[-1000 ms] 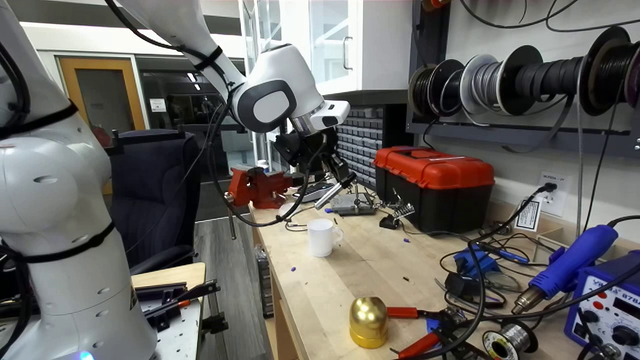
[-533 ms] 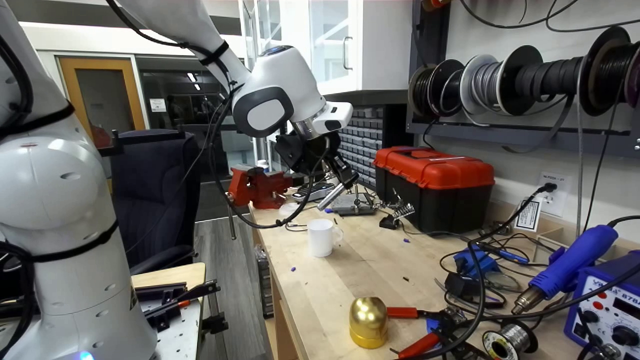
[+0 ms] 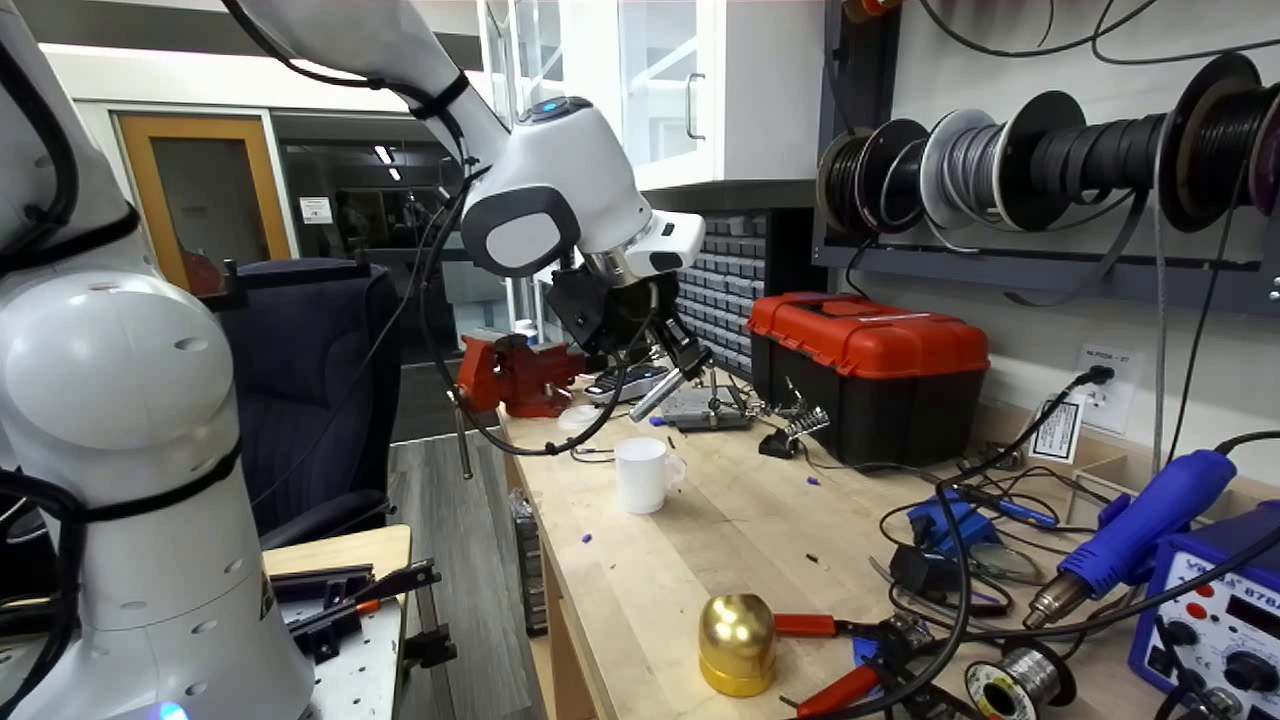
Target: Place the black marker inside the white mug
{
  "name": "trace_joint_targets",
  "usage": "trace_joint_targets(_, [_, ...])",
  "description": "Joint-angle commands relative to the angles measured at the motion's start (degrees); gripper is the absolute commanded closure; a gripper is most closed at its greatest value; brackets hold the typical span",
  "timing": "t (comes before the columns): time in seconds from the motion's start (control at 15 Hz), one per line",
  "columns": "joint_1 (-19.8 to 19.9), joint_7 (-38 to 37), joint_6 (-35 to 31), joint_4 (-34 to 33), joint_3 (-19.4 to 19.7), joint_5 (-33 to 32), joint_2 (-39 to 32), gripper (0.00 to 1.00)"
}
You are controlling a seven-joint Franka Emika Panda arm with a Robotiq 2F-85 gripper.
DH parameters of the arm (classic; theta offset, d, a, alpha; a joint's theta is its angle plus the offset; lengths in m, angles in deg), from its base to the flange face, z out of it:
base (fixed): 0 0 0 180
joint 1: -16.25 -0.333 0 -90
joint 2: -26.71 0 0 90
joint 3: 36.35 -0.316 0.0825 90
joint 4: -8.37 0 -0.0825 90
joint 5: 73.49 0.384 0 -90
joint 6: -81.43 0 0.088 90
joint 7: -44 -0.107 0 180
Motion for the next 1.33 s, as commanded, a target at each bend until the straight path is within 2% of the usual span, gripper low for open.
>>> trace_joint_targets(0.0, [-5.90,5.39,-2.57,0.62,4.38,6.00,1.03,0.94])
trace_joint_targets(0.6, [-17.49,16.17,-5.17,0.64,14.37,16.19,1.60,0.94])
trace_joint_targets(1.27, [-27.99,25.94,-5.19,-1.20,24.51,20.16,0.89,0.94])
